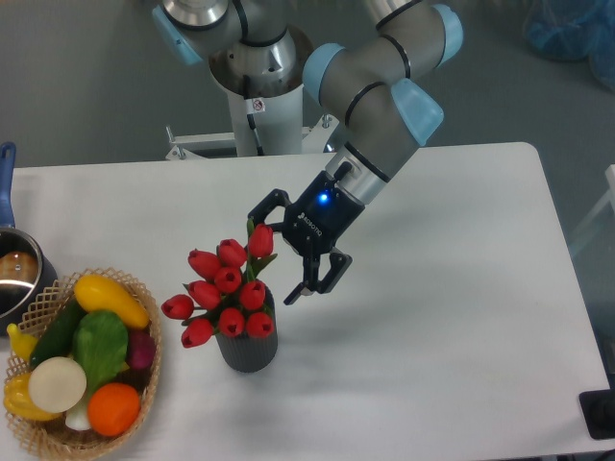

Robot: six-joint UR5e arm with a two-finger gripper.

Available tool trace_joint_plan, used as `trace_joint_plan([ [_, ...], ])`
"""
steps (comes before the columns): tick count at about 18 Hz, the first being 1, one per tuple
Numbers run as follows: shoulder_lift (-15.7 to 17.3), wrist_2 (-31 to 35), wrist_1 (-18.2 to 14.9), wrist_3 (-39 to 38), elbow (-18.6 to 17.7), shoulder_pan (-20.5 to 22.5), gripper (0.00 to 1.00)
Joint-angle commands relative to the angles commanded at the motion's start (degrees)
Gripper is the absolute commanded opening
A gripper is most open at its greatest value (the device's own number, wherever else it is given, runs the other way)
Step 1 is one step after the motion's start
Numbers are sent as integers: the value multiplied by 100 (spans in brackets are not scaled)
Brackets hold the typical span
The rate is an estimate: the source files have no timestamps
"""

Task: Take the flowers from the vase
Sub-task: 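Lower the open gripper around the tulip stems above the vase rim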

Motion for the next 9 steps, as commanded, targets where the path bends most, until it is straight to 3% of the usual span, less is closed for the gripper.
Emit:
trace_joint_plan([
  [9, -220, 9, 26, 0, 132, -219, 100],
])
